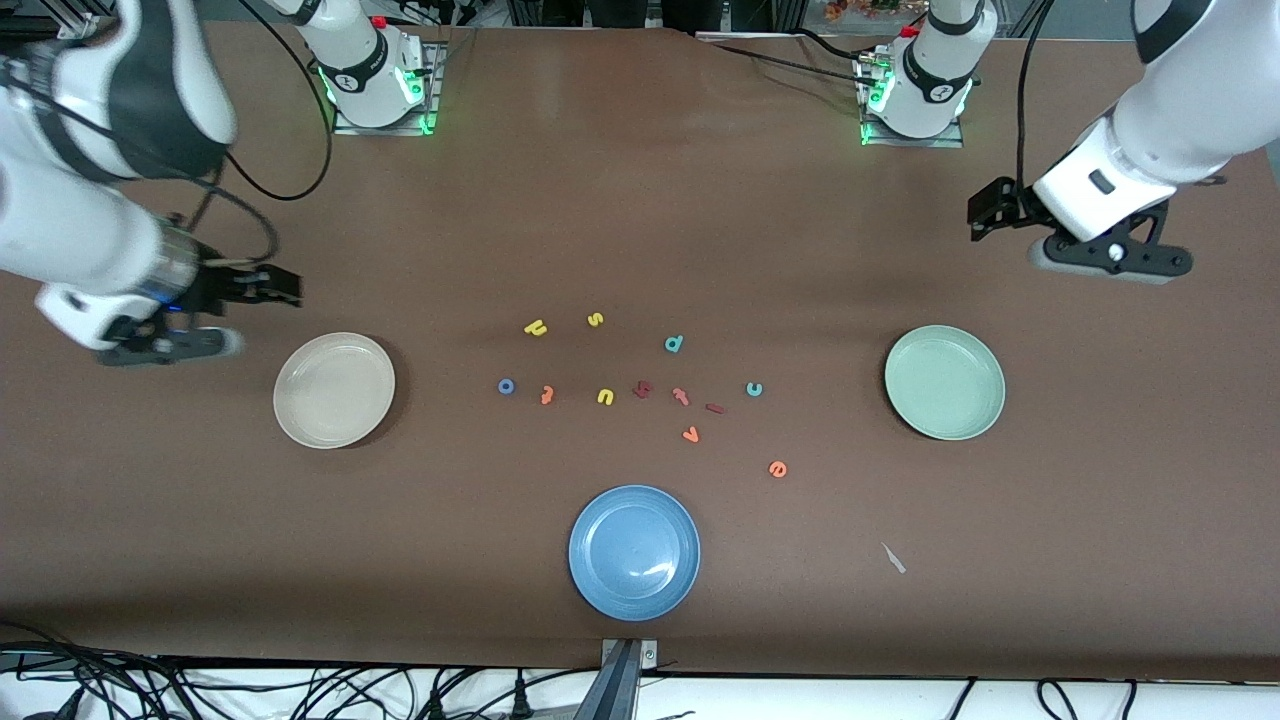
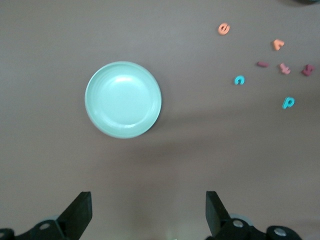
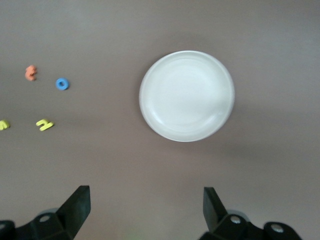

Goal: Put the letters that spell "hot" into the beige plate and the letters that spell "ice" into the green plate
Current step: 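Reach the left gripper to teal c while the right gripper reaches yellow h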

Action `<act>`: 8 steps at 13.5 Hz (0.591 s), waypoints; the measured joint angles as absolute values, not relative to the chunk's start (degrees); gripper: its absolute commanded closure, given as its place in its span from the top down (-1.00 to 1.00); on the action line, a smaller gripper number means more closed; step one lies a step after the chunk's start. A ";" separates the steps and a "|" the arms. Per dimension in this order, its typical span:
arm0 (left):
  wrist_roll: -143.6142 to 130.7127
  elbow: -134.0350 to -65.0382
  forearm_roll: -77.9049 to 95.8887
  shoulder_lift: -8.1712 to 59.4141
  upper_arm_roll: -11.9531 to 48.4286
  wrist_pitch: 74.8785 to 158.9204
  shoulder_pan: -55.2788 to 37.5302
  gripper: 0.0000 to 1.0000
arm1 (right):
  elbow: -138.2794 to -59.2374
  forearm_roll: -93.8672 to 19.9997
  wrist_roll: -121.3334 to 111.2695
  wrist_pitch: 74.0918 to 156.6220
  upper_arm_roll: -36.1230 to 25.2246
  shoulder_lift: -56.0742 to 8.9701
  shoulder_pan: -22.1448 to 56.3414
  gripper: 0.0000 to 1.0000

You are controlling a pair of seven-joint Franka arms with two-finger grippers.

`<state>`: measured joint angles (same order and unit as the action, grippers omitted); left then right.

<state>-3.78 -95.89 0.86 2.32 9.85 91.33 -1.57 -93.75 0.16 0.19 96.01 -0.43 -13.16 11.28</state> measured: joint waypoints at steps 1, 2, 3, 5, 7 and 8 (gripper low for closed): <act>-3.78 -95.94 0.86 3.83 9.92 93.97 -2.21 1.00 | -93.72 0.15 0.54 96.29 -0.33 -13.96 13.25 1.00; -3.78 -95.95 0.86 5.50 10.08 96.75 -2.85 1.00 | -93.71 -0.02 1.61 96.94 -0.26 -14.67 14.93 1.00; -3.80 -95.93 0.86 7.00 10.12 99.58 -3.39 1.00 | -93.70 -0.31 4.19 98.24 -0.23 -15.24 16.32 1.00; -3.80 -95.32 0.86 8.88 10.14 103.97 -3.74 1.00 | -93.71 -0.49 11.10 100.54 -0.17 -16.56 18.81 1.00; -3.74 -94.18 0.86 10.16 10.09 104.91 -3.69 1.00 | -93.72 -0.51 18.92 102.98 -0.11 -18.21 22.22 1.00; -3.71 -93.67 0.85 10.94 10.04 105.00 -3.65 1.00 | -93.73 -0.51 22.50 104.03 -0.07 -18.99 23.75 1.00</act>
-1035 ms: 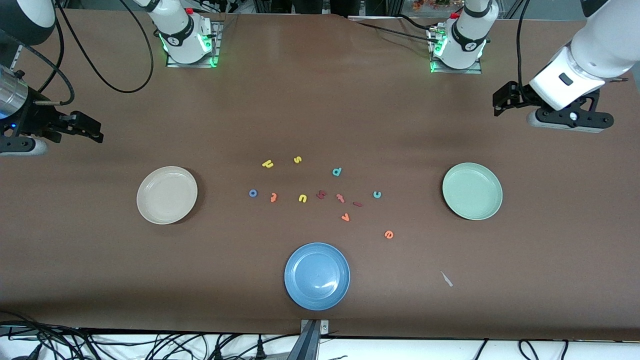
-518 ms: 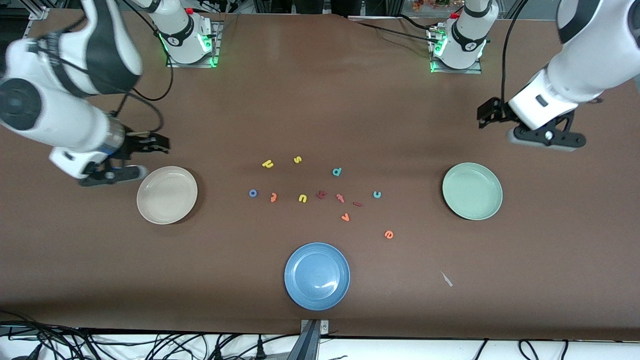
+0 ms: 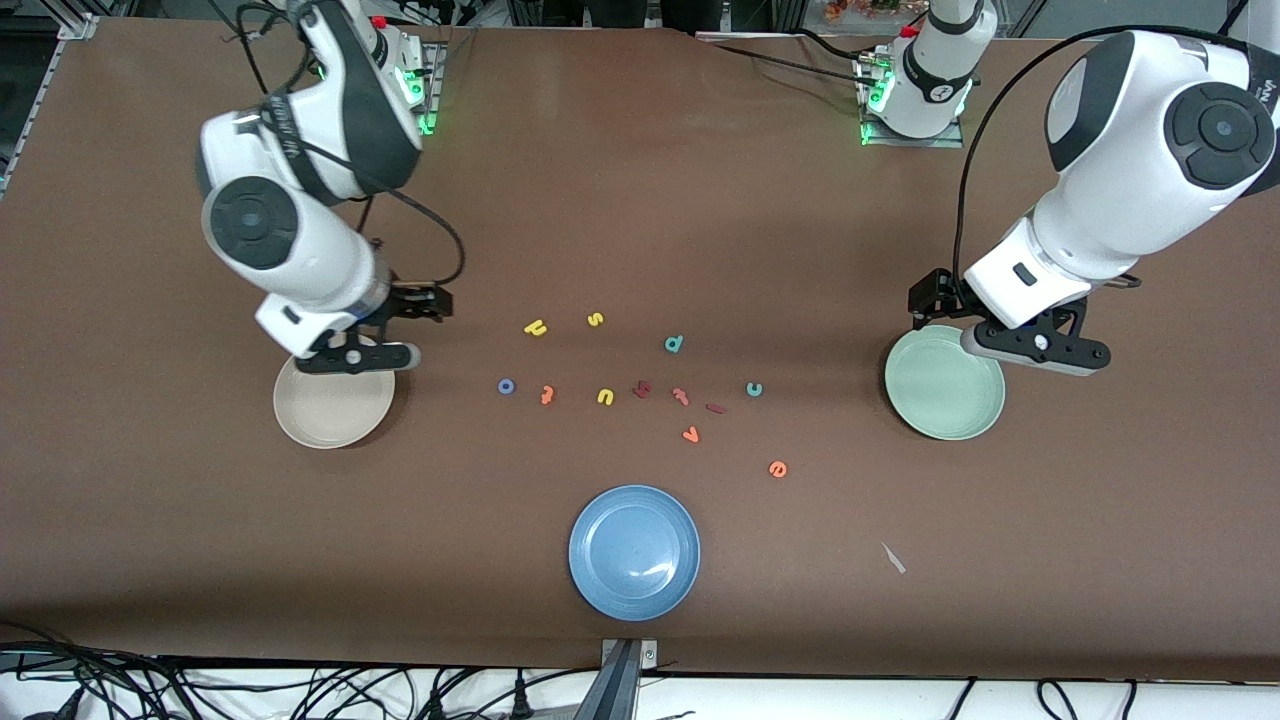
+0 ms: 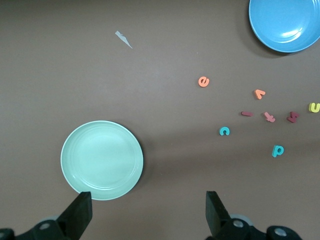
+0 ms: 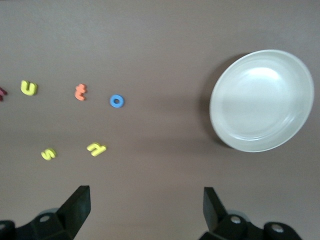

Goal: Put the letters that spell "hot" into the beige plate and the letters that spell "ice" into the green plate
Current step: 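Reach the left gripper to teal c while the right gripper reaches yellow h, then lower and close both grippers on the teal c and yellow h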

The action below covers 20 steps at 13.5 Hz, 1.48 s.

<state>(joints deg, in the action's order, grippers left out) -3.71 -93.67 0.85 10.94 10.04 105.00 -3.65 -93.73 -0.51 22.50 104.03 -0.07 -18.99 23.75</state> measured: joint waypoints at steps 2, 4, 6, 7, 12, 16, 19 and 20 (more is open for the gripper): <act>-3.19 -92.15 0.83 13.27 10.00 105.11 -3.62 1.00 | -94.06 -0.52 28.68 106.01 -0.04 -20.21 26.26 1.00; -3.02 -91.34 0.83 15.62 10.15 105.14 -4.58 1.00 | -96.31 -0.52 33.16 109.17 0.18 -20.45 27.38 1.00; -3.04 -91.28 0.83 18.74 10.27 106.51 -7.00 1.00 | -99.53 -0.56 36.48 113.19 0.77 -20.31 27.44 1.00; -3.09 -91.27 0.84 20.88 10.33 109.03 -8.51 1.00 | -101.23 -0.65 39.00 115.42 1.20 -20.15 27.43 1.00; -4.63 -91.04 0.84 32.02 10.44 117.00 -12.58 0.97 | -111.73 -0.79 59.94 128.05 5.20 -18.37 27.52 1.00; -15.20 -90.87 0.84 36.19 10.49 120.22 -15.51 0.89 | -114.96 -0.80 71.45 131.18 5.24 -17.38 27.48 1.00; -19.80 -90.82 0.84 38.14 10.50 120.78 -17.42 0.66 | -119.88 -0.80 76.53 138.80 5.91 -17.34 27.49 1.00; -20.06 -90.83 0.84 38.83 10.50 121.32 -17.68 0.59 | -121.63 -0.80 78.12 141.28 6.24 -17.44 27.52 1.00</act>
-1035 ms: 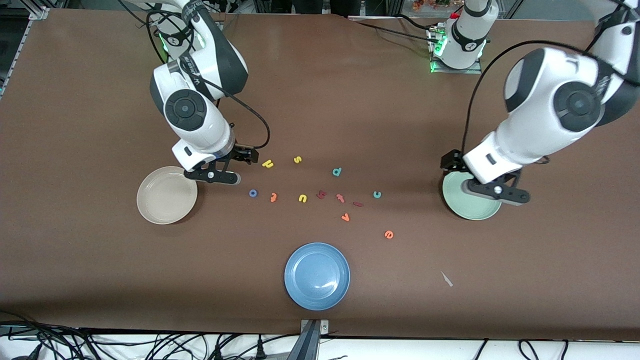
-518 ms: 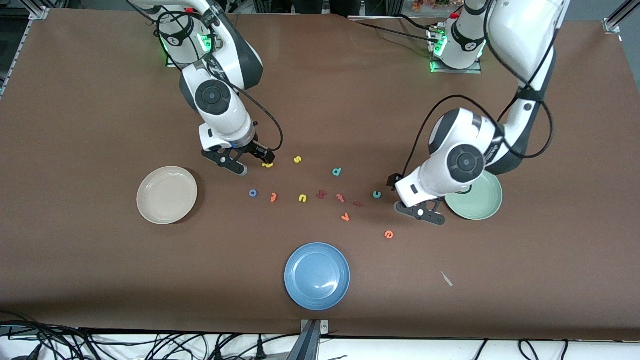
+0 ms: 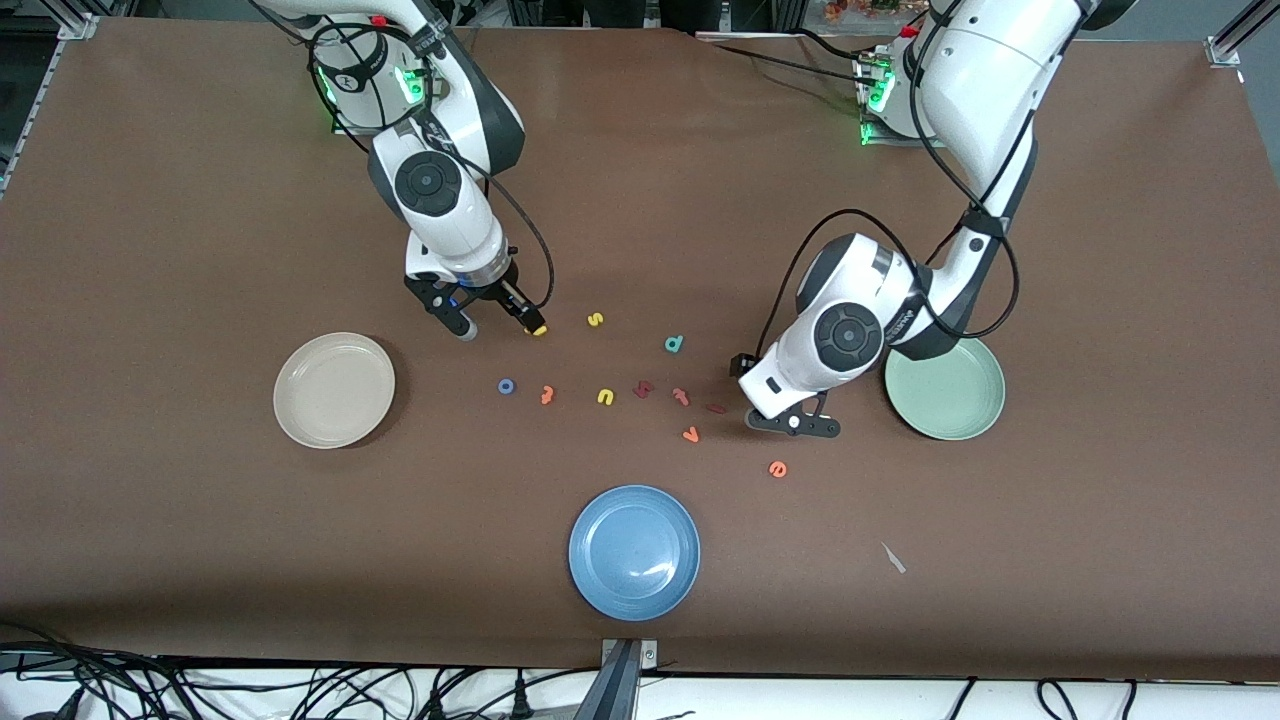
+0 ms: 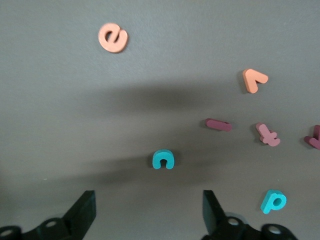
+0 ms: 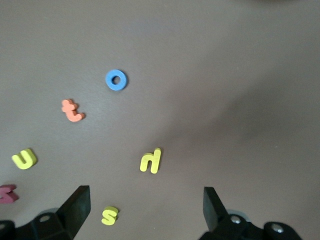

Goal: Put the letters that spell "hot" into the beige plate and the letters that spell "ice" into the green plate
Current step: 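Lower and close both grippers on the teal c and yellow h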

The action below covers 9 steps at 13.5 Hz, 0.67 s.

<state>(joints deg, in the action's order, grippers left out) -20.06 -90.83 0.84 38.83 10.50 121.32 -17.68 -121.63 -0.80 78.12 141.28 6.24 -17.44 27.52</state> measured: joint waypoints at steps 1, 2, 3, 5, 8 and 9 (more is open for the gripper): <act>-20.07 -90.83 0.84 39.54 10.49 121.96 -17.97 0.56 | -122.88 -0.80 79.40 142.95 6.49 -17.60 27.65 1.00; -20.07 -90.83 0.84 40.23 10.50 122.69 -18.41 0.52 | -123.67 -0.80 80.52 143.80 6.62 -17.84 27.97 1.00; -20.08 -90.83 0.84 40.79 10.50 123.19 -18.83 0.48 | -123.92 -0.80 81.34 144.09 6.71 -18.21 28.20 1.00; -20.10 -90.86 0.84 41.43 10.49 123.63 -19.30 0.43 | -124.00 -0.80 82.95 144.68 6.73 -19.70 28.45 1.00; -20.10 -90.95 0.48 42.00 10.27 124.47 -19.66 0.32 | -123.65 -0.80 85.16 146.33 6.74 -22.88 28.99 0.98; -20.10 -91.01 -0.40 42.03 9.99 124.65 -19.63 0.31 | -123.22 -0.80 85.82 146.60 6.75 -23.66 29.19 0.98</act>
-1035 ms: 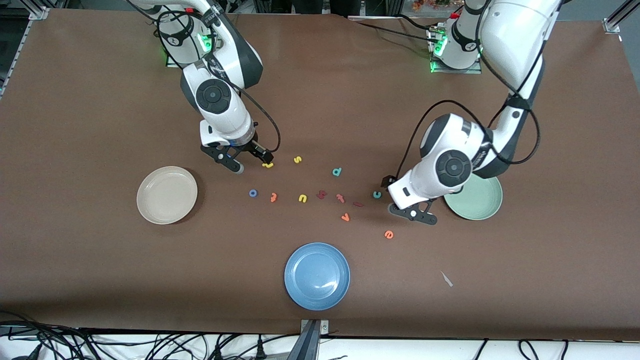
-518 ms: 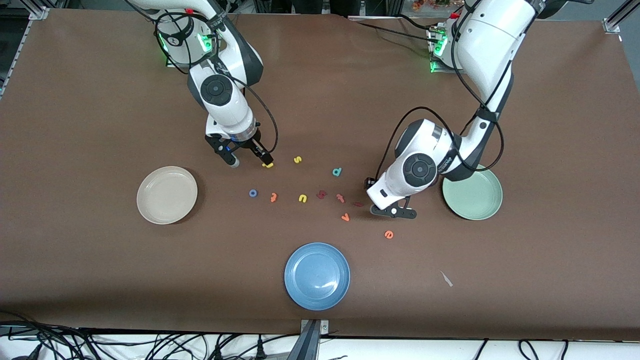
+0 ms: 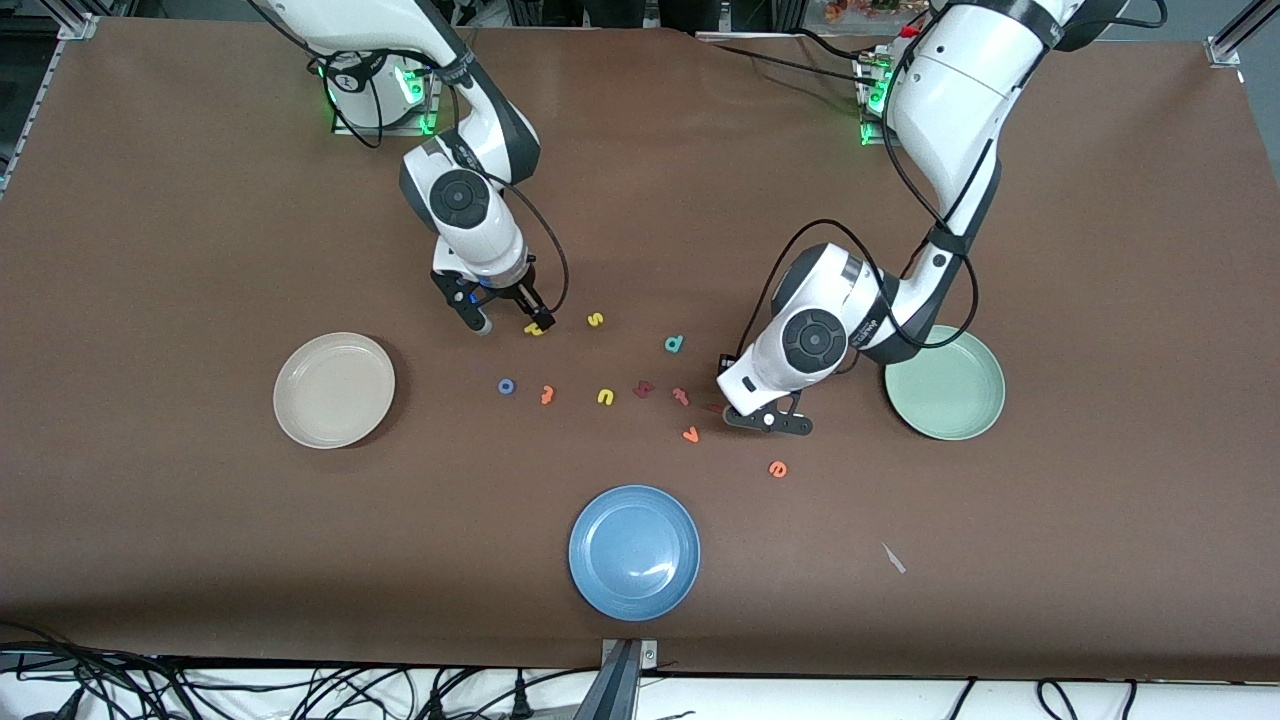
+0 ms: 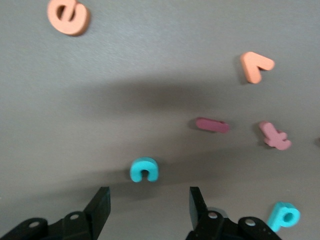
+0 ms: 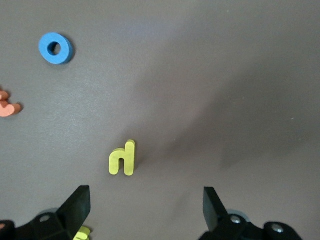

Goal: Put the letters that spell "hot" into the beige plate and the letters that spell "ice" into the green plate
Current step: 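Lower and close both grippers on the teal c and yellow h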

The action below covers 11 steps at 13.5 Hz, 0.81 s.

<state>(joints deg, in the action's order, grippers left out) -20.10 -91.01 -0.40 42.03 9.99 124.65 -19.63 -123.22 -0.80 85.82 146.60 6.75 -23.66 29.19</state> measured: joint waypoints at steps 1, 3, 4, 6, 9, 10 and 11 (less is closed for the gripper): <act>-20.10 -91.04 -1.31 42.06 9.79 124.85 -19.58 0.29 | -122.61 -0.80 86.43 146.77 6.75 -24.38 29.33 0.98; -20.10 -91.09 -1.68 42.28 9.62 125.36 -19.54 0.20 | -120.78 -0.80 87.28 146.82 6.74 -25.97 29.38 0.98; -20.14 -91.11 -1.68 42.49 9.58 125.63 -19.52 0.19 | -119.83 -0.80 87.48 146.82 6.72 -26.82 29.37 0.98; -20.83 -91.14 -1.68 43.12 9.48 126.75 -19.34 0.10 | -118.55 -0.80 87.60 146.82 6.65 -28.33 29.37 0.98; -21.14 -91.16 -1.68 44.16 9.37 128.81 -19.00 0.07 | -118.19 -0.80 87.60 146.82 6.40 -29.72 29.32 0.90; -21.17 -91.16 -1.68 44.30 9.38 129.34 -18.99 0.07 | -118.19 -0.80 87.60 146.82 6.30 -29.94 29.28 0.85; -21.21 -91.16 -1.68 44.30 9.40 129.45 -18.99 0.07 | -118.15 -0.80 87.60 146.82 6.19 -30.10 29.27 0.77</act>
<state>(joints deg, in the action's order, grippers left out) -21.21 -91.16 -1.68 44.30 9.40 129.45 -18.99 -118.15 -0.80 87.60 146.82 6.19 -30.10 29.27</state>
